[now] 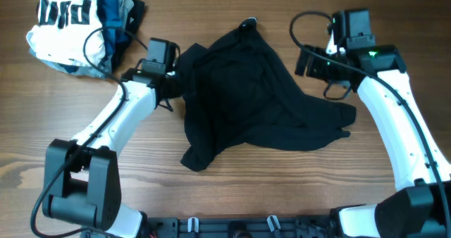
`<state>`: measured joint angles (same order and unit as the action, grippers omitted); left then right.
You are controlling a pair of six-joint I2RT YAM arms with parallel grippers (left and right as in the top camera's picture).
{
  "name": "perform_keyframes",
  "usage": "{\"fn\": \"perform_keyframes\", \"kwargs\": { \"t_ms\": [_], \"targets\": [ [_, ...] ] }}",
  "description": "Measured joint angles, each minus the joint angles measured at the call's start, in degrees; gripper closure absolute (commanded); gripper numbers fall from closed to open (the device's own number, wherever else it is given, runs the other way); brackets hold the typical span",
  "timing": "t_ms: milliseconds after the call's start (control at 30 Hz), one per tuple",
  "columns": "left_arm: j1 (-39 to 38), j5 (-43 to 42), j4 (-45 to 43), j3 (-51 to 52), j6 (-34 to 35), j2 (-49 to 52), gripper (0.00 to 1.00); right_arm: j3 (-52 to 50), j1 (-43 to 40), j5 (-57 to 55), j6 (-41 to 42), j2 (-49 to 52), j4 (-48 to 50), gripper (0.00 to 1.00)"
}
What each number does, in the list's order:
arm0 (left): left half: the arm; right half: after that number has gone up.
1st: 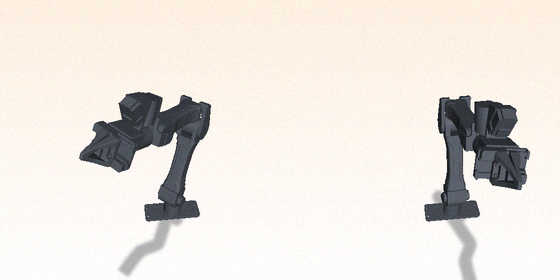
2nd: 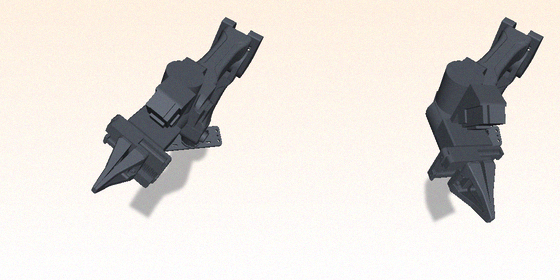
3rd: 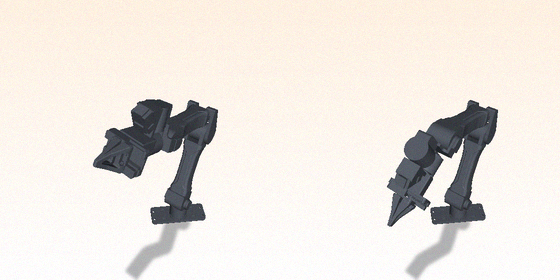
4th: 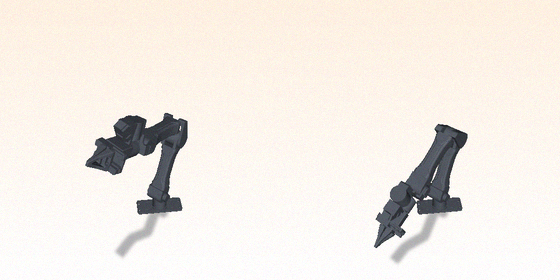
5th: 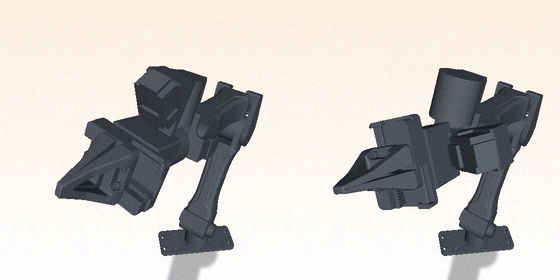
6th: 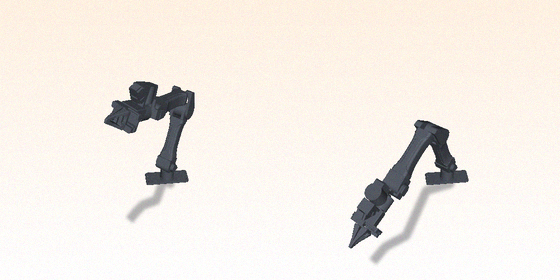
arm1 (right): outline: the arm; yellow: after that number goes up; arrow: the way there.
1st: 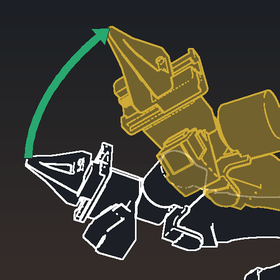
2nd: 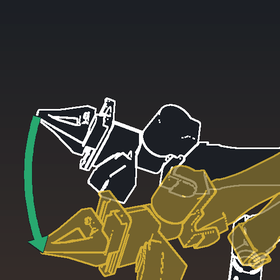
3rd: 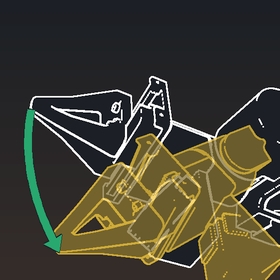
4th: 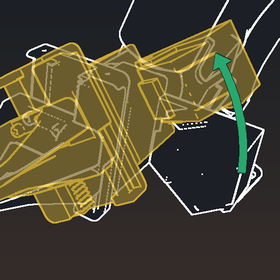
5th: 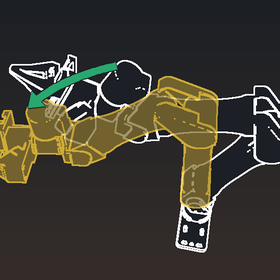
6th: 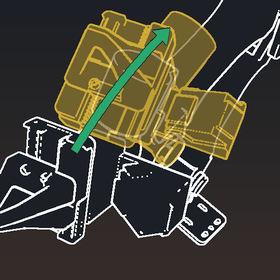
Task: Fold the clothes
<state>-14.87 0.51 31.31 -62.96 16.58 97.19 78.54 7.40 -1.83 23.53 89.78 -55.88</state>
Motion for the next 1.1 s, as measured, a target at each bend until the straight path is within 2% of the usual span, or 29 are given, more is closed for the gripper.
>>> {"fn": "perform_keyframes", "kwargs": {
  "t_ms": [167, 267, 433, 567, 900, 1000, 1100],
  "targets": [
    [-4.9, -1.5, 2.3, 0.0, -0.2, 0.0, 0.0, -6.5, -1.5, -3.1, 4.9, 0.0, 1.2, 0.01],
    [-7.9, -2.1, 2.6, 0.0, -0.2, 0.0, 0.0, -10.9, -3.4, -3.6, 6.6, 0.0, 4.3, 0.05],
    [-10.6, -2.2, 2.6, 0.0, -0.2, 0.0, 0.0, -15.5, -9.2, -2.9, 7.8, 0.2, 7.1, 0.2],
    [-11.1, -2.2, 2.5, 0.0, -0.2, 0.0, 0.0, -17.6, -11.7, -0.5, 5.0, 0.2, 9.5, 0.28],
    [-11.1, -2.2, 1.7, 0.0, -0.2, 0.0, 0.0, -24.9, -11.7, 5.9, -7.0, 0.2, 12.4, 0.32],
    [-11.1, -2.1, 1.3, 0.0, -0.2, 0.0, 0.0, -26.3, -11.7, 6.9, -10.7, 0.2, 13.7, 0.37],
    [-11.1, -2.2, 0.3, 0.0, -0.2, 0.0, 0.0, -27.9, -11.7, 7.4, -13.0, 0.2, 15.8, 0.49]
  ]
}}
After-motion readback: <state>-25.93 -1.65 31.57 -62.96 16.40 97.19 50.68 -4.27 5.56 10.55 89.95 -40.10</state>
